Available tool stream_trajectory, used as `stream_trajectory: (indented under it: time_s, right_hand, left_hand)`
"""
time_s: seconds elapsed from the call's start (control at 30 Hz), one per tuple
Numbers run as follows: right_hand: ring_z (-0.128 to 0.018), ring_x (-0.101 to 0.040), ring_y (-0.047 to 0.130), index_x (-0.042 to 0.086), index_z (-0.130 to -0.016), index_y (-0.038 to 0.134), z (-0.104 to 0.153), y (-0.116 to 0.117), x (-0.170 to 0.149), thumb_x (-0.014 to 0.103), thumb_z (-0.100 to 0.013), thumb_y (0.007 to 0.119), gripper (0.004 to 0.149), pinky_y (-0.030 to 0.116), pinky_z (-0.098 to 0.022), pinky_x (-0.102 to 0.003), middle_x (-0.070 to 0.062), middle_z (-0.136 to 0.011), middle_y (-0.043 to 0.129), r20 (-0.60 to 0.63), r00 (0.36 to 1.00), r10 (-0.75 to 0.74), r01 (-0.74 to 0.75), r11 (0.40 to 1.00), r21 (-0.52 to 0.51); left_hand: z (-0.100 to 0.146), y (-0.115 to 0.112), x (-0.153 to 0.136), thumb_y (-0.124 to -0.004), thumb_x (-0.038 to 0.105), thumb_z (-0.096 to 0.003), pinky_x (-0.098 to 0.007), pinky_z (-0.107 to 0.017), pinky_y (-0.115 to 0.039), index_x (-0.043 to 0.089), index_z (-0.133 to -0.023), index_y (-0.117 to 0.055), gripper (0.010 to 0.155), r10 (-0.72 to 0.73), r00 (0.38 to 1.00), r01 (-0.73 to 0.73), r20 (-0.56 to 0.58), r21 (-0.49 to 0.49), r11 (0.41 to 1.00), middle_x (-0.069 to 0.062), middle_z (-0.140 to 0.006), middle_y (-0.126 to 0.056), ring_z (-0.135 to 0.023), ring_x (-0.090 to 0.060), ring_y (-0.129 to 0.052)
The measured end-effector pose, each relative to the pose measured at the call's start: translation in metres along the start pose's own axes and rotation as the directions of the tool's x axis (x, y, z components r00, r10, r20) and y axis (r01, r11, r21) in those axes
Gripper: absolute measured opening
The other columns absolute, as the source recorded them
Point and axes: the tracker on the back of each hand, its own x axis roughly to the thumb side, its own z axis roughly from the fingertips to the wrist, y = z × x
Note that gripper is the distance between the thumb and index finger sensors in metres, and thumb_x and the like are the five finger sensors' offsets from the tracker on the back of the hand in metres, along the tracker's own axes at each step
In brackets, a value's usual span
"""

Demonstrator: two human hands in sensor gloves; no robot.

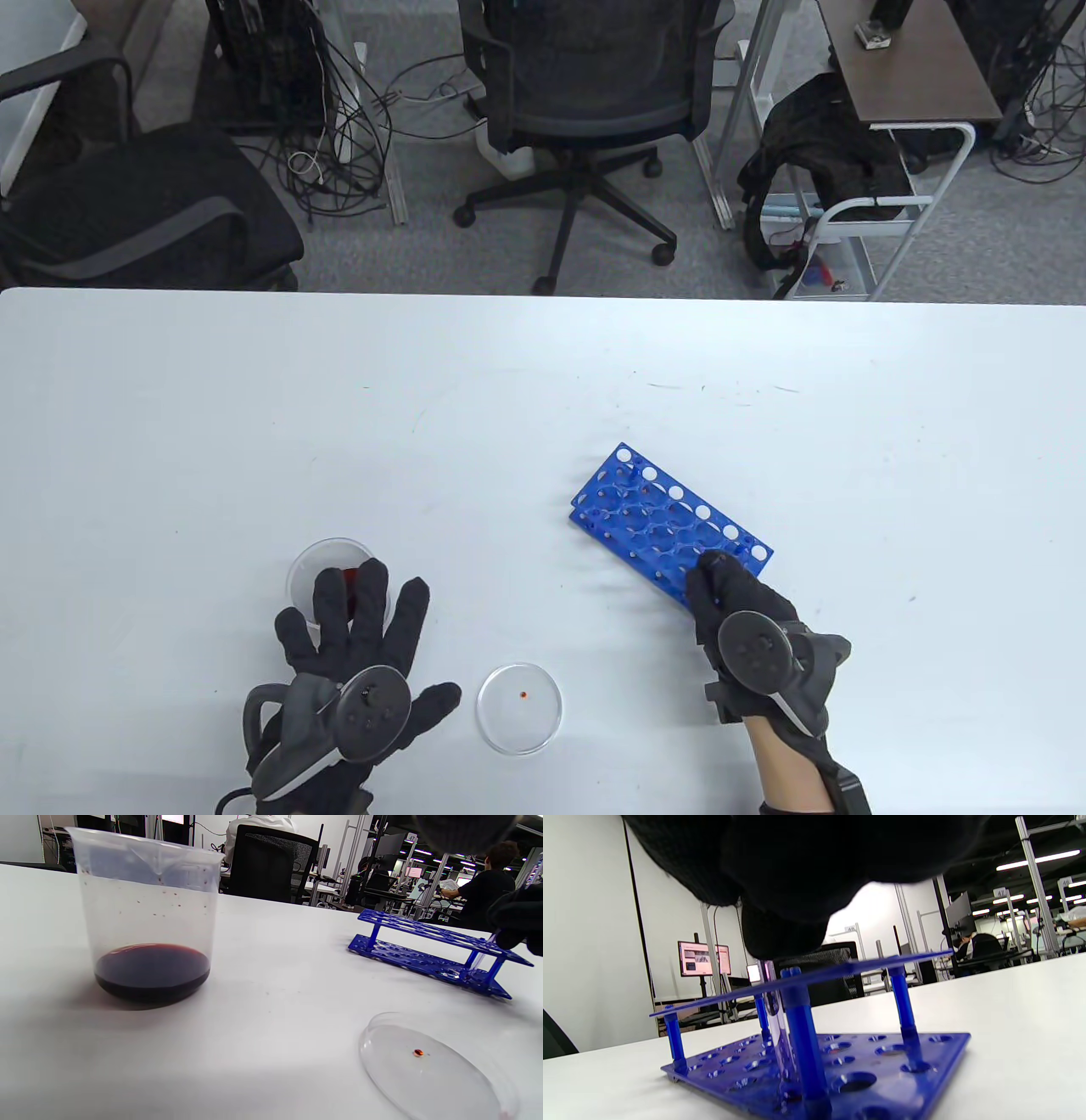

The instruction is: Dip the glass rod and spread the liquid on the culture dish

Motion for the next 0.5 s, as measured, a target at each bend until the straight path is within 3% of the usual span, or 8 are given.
stream_trajectory:
  time_s: [0.1, 0.23, 0.37, 0.5]
  right_hand:
    - [-0.035, -0.015, 0.096, 0.01, -0.087, 0.081, 0.0, -0.002, 0.0, 0.042, -0.057, 0.079, 0.044, 0.087, -0.027, -0.033, -0.008, -0.066, 0.099, -0.032, 0.999, 0.0, 0.001, 0.999, 0.045]
    - [-0.057, -0.028, 0.092, 0.006, -0.104, 0.064, 0.005, -0.022, 0.005, 0.056, -0.056, 0.075, 0.07, 0.083, -0.04, -0.043, -0.018, -0.088, 0.086, -0.041, 0.999, 0.008, -0.006, 0.999, 0.042]
    - [-0.085, -0.05, 0.073, 0.0, -0.116, 0.038, 0.016, -0.046, 0.016, 0.066, -0.058, 0.065, 0.092, 0.07, -0.055, -0.062, -0.032, -0.108, 0.06, -0.001, 0.999, -0.035, 0.035, 0.999, -0.018]
    - [-0.095, -0.062, 0.056, 0.0, -0.117, 0.024, 0.032, -0.064, 0.035, 0.071, -0.058, 0.06, 0.099, 0.061, -0.06, -0.072, -0.036, -0.115, 0.04, 0.106, 0.992, -0.065, 0.074, 0.994, -0.076]
  left_hand:
    - [0.0, 0.0, 0.001, -0.063, 0.078, -0.0452, -0.084, -0.068, -0.021, 0.029, -0.118, -0.018, 0.099, -0.005, 1.0, 0.005, 0.002, -0.005, 1.0, -0.018, -0.122, -0.007, -0.108, -0.061, -0.009]
    - [0.0, -0.001, 0.002, -0.063, 0.078, -0.0452, -0.084, -0.068, -0.021, 0.029, -0.118, -0.018, 0.099, -0.008, 1.0, 0.008, 0.004, -0.01, 1.0, -0.018, -0.121, -0.007, -0.108, -0.06, -0.009]
    - [-0.001, -0.001, 0.002, -0.063, 0.078, -0.0453, -0.084, -0.068, -0.021, 0.029, -0.118, -0.018, 0.099, -0.008, 1.0, 0.008, 0.006, -0.01, 1.0, -0.018, -0.121, -0.007, -0.108, -0.06, -0.009]
    - [-0.002, -0.003, 0.003, -0.063, 0.078, -0.0451, -0.084, -0.068, -0.021, 0.029, -0.118, -0.017, 0.099, -0.008, 1.0, 0.008, 0.007, -0.024, 1.0, -0.018, -0.121, -0.007, -0.108, -0.06, -0.009]
